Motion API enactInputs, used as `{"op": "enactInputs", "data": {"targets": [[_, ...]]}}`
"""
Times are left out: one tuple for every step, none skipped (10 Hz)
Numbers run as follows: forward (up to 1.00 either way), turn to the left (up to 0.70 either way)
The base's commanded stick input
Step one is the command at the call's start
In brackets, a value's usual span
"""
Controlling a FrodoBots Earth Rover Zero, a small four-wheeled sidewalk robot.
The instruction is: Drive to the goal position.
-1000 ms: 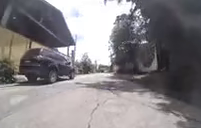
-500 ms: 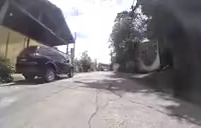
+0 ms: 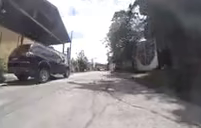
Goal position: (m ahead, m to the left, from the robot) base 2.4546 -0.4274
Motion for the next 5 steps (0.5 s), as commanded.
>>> {"op": "enactInputs", "data": {"targets": [[0.5,0.0],[0.5,0.0],[0.5,0.0],[0.5,0.0],[0.5,0.0]]}}
